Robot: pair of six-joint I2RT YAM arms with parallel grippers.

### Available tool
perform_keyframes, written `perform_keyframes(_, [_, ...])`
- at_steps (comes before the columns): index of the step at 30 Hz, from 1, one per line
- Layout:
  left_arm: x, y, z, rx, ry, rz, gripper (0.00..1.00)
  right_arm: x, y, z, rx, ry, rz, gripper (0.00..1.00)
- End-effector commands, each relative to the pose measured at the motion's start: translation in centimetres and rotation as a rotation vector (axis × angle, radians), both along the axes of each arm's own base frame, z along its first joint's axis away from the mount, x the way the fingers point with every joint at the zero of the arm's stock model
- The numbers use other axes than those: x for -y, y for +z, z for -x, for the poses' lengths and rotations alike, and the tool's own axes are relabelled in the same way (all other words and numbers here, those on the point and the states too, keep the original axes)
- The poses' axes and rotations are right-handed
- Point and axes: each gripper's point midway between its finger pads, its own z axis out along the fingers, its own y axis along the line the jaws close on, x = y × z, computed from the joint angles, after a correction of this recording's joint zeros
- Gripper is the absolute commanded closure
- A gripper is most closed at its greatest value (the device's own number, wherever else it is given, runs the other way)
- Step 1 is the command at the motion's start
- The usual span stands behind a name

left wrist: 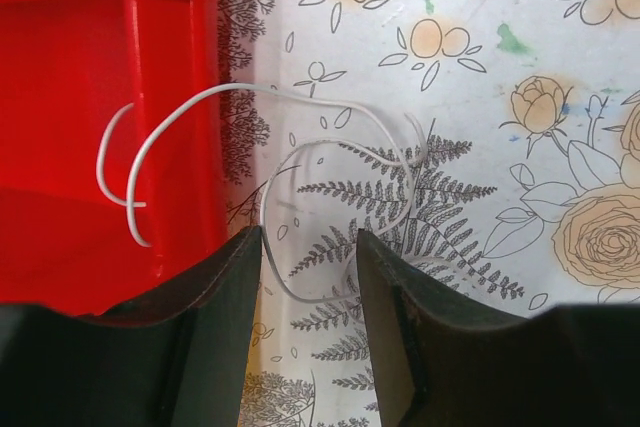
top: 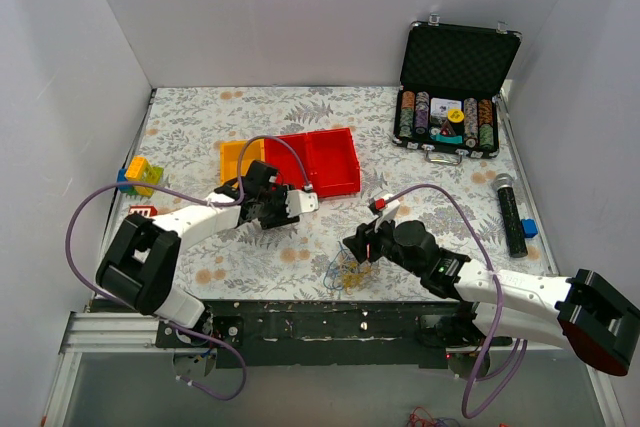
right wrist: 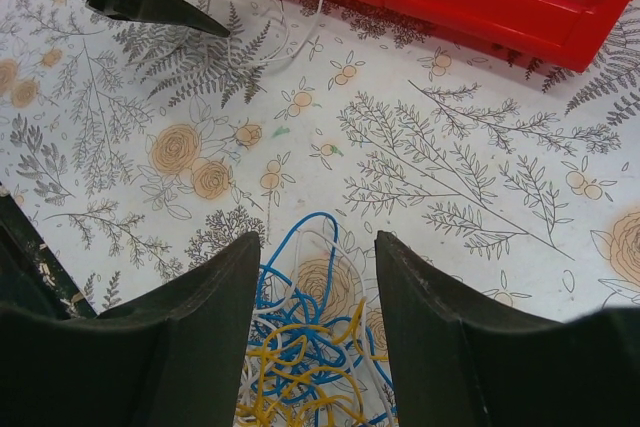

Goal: Untangle the cables

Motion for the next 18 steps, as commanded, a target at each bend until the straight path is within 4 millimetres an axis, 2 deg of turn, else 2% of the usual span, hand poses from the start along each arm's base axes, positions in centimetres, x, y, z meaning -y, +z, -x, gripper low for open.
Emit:
perform_keyframes(1, [0.6, 0.5, 0.1, -0.024, -0.022, 0.016, 0.58, -0.5, 1.3, -0.3, 0.024, -0.007, -0.047, 0.42])
perform_keyframes(2, [0.7, 0.7, -0.1, -0.018, -0.017, 0.024, 0.59, -0.5, 1.3, -0.4, 0.024, -0.007, -0.047, 0.42])
perform_keyframes(8, [1.8, 2.6, -1.0, -0.021, 0.016, 0.076, 0.8, -0.5, 1.5, -0.3, 0.023, -0.004, -0.047, 0.44])
perform_keyframes(12, [3.0, 6.2, -1.2, -0.007, 0.027, 0.159, 0.92, -0.5, 1.5, -0.3, 0.022, -0.004, -0.047, 0.44])
perform_keyframes(15, [3.3, 7.4, -0.1, -0.025, 0.017, 0.179, 1.0, -0.6, 1.5, -0.2, 0.018, -0.001, -0.05, 0.45])
perform_keyframes(18, [2.8, 7.0, 1.1, -0.04, -0.008, 0.158, 1.0, -0.7, 1.3, -0.2, 0.013, 0.003, -0.047, 0.46])
